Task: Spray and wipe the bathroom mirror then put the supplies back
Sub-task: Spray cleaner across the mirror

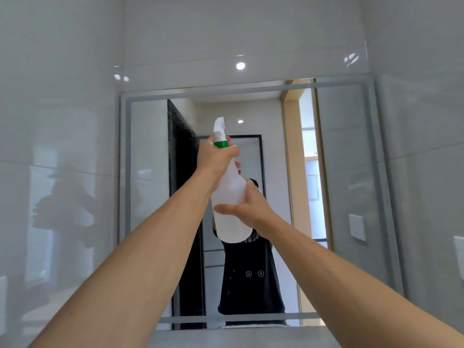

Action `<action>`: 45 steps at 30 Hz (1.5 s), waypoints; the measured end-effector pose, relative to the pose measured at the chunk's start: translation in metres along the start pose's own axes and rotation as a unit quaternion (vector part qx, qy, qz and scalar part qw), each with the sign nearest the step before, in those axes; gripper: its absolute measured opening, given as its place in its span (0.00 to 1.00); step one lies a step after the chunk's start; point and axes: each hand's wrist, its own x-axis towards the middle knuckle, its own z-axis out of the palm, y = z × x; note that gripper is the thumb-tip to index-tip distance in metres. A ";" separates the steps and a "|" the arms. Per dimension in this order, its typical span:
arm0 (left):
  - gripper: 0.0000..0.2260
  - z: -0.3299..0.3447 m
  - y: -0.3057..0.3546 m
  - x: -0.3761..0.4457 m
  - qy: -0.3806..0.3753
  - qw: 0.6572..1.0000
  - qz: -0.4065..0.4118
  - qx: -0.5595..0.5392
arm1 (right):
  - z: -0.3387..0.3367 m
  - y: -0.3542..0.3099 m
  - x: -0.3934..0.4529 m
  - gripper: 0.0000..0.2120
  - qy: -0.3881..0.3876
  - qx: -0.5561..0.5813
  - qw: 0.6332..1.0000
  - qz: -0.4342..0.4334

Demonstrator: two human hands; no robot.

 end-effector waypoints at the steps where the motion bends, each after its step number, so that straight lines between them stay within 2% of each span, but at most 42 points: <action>1: 0.11 0.006 -0.001 0.000 0.000 1.000 -0.002 0.001 | -0.005 0.002 -0.001 0.38 0.005 -0.006 1.000 0.003; 7: 0.09 0.041 -0.001 -0.003 0.006 1.000 -0.009 -0.006 | -0.035 0.010 -0.012 0.37 0.026 -0.020 0.999 0.016; 14: 0.14 0.071 0.000 -0.009 -0.076 0.995 -0.024 -0.059 | -0.068 0.016 -0.026 0.33 0.051 -0.042 0.997 0.035; 23: 0.10 0.114 0.007 -0.018 -0.081 0.996 -0.004 -0.042 | -0.106 0.021 -0.042 0.33 0.077 -0.054 0.994 0.048; 30: 0.08 0.145 0.011 -0.028 -0.096 0.992 -0.019 -0.076 | -0.135 0.026 -0.055 0.34 0.102 -0.096 0.988 0.062; 34: 0.17 0.157 0.015 -0.033 -0.146 0.984 -0.020 -0.098 | -0.151 0.027 -0.061 0.36 0.120 -0.102 0.985 0.067; 41: 0.18 0.180 0.024 -0.039 -0.150 0.984 -0.028 -0.096 | -0.177 0.027 -0.070 0.34 0.137 -0.117 0.981 0.077; 45: 0.14 0.193 0.026 -0.041 -0.144 0.985 -0.027 -0.089 | -0.188 0.030 -0.075 0.34 0.138 -0.117 0.980 0.087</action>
